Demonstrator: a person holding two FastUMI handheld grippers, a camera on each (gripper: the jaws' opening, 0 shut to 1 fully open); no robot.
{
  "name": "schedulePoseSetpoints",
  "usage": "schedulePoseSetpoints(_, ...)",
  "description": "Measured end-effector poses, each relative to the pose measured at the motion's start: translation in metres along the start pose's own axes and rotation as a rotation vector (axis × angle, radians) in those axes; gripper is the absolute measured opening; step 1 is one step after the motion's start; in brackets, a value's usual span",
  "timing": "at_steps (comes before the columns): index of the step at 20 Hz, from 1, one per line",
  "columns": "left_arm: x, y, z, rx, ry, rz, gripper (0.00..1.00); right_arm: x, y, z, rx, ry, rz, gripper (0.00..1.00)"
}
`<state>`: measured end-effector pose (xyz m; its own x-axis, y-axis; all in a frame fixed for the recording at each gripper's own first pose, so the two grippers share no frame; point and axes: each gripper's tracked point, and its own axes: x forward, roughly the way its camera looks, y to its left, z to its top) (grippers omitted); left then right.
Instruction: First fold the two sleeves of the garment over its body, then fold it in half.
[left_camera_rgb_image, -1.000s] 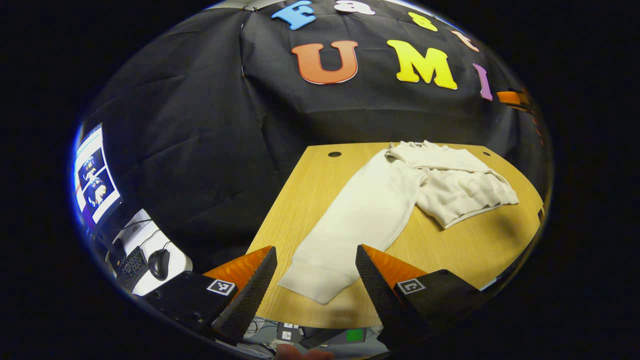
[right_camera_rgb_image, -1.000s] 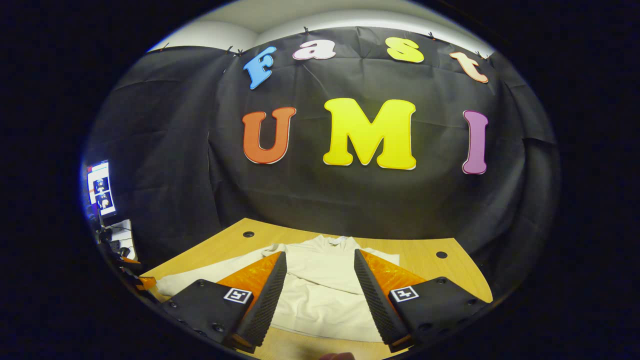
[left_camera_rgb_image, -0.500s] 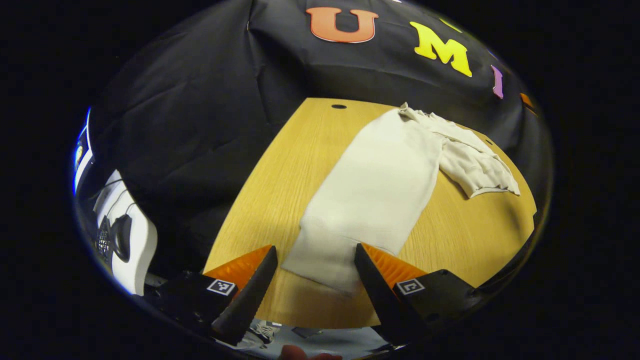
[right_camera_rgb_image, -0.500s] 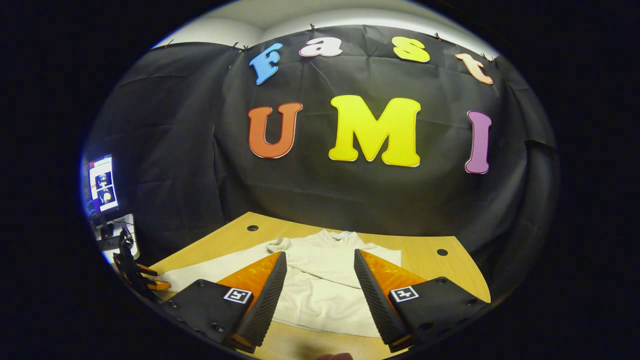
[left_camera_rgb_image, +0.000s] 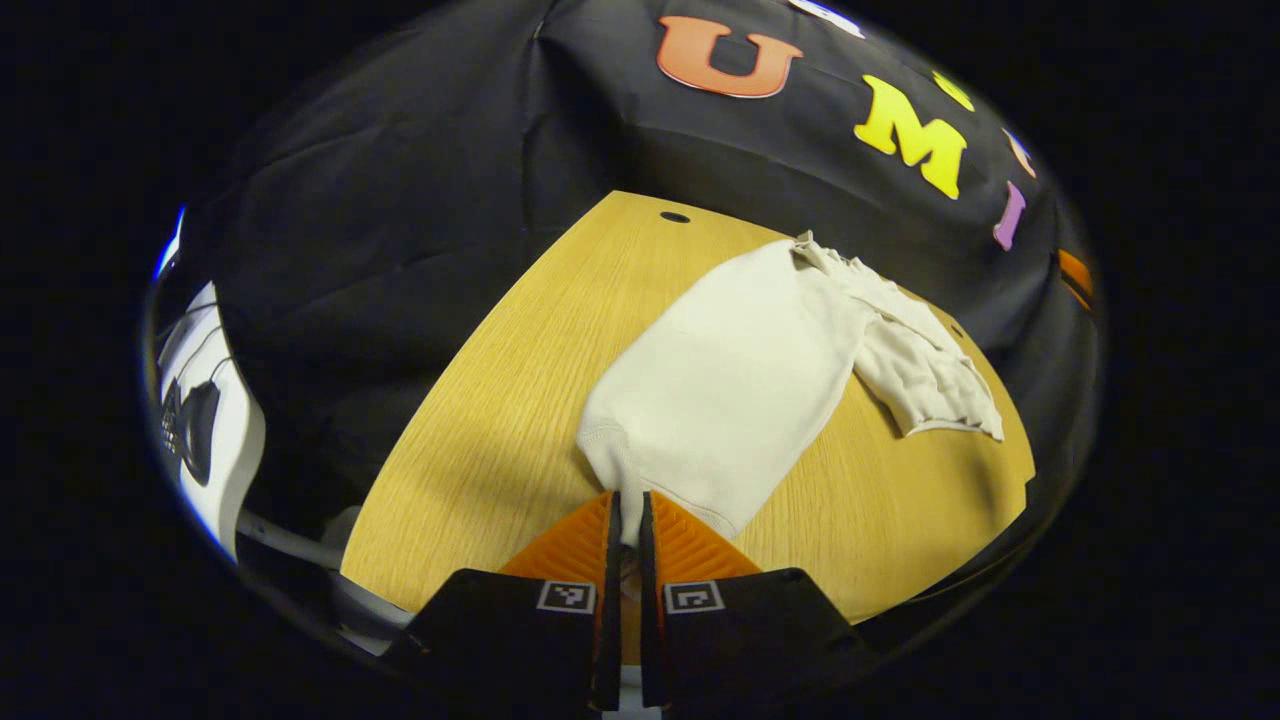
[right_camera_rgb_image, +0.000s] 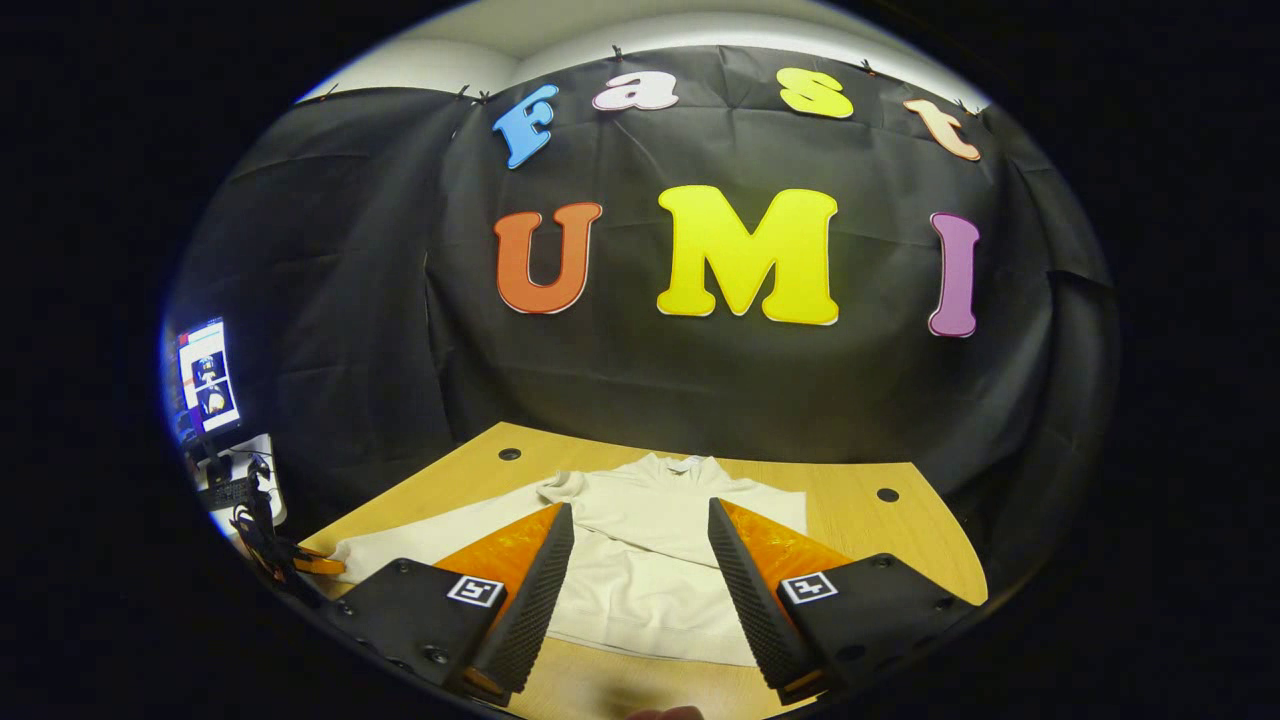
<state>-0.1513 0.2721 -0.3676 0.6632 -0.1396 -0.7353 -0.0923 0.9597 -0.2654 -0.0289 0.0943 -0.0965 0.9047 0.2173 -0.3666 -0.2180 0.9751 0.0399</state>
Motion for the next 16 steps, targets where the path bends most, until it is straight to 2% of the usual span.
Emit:
schedulePoseSetpoints(2, 0.000, -0.002, 0.001, -0.084, 0.009, -0.004, 0.07, 0.002, -0.003, -0.001, 0.006, 0.008, -0.004, 0.84)
schedulePoseSetpoints(5, -0.005, -0.011, 0.005, -0.095, 0.012, -0.008, 0.04, 0.002, -0.004, 0.003, 0.007, -0.001, -0.003, 0.84)
schedulePoseSetpoints(9, -0.011, -0.028, 0.027, -0.034, -0.013, -0.006, 0.03, 0.001, -0.011, 0.000, 0.011, 0.002, 0.002, 0.85)
schedulePoseSetpoints(12, -0.016, -0.051, 0.063, 0.008, -0.064, -0.034, 0.04, 0.000, -0.023, 0.008, 0.025, -0.016, -0.010, 0.84)
schedulePoseSetpoints(16, -0.018, -0.091, 0.122, 0.121, -0.126, -0.086, 0.04, -0.004, -0.047, 0.018, 0.043, -0.048, -0.029, 0.84)
